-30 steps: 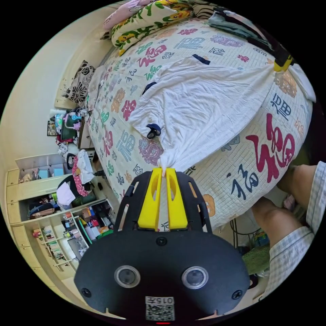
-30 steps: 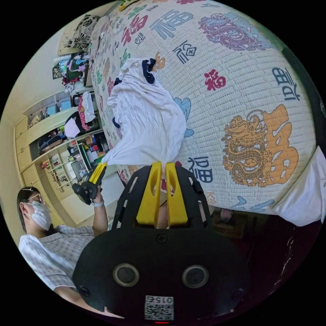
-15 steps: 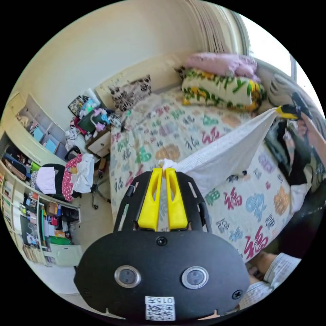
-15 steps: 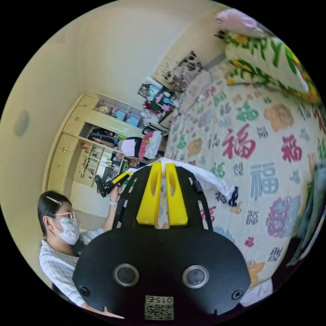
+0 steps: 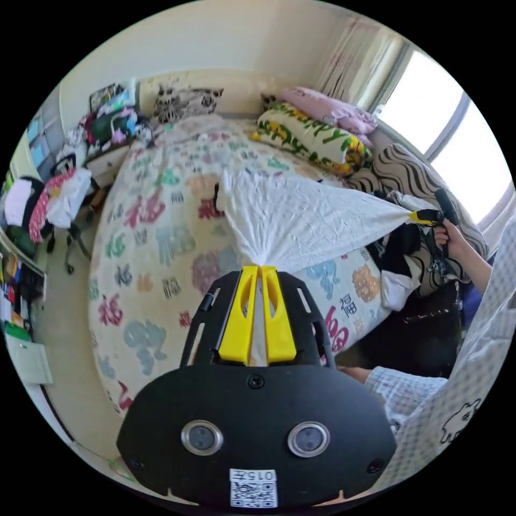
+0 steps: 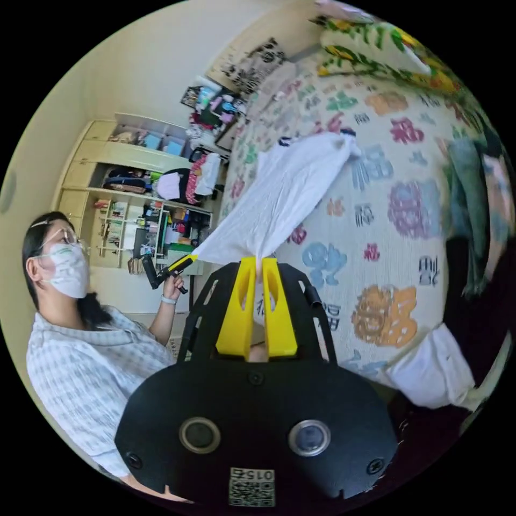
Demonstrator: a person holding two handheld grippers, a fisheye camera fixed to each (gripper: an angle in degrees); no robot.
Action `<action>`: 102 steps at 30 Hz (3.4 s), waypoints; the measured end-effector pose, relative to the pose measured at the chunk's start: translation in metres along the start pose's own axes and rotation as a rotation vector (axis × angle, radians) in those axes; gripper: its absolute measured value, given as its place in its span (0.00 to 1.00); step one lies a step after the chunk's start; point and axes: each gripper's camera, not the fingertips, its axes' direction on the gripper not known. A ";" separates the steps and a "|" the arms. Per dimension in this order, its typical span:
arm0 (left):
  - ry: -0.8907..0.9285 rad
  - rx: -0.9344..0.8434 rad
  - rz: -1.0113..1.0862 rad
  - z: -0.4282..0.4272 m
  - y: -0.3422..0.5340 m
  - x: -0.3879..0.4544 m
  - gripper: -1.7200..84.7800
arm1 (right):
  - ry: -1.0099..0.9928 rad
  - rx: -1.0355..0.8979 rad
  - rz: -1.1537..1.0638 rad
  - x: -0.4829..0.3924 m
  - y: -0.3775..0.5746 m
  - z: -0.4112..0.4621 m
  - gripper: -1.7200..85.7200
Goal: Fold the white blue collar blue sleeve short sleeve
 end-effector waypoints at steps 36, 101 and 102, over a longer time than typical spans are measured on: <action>0.239 -0.512 -0.304 -0.007 -0.011 -0.153 0.15 | 0.316 -0.356 0.341 0.166 0.033 0.240 0.09; -0.113 -0.101 -0.655 0.142 -0.242 -0.234 0.04 | 0.372 -0.313 -0.245 0.033 -0.287 0.394 0.09; -0.098 -0.076 -0.618 0.135 -0.249 -0.232 0.05 | 0.386 -0.290 -0.210 0.045 -0.277 0.373 0.09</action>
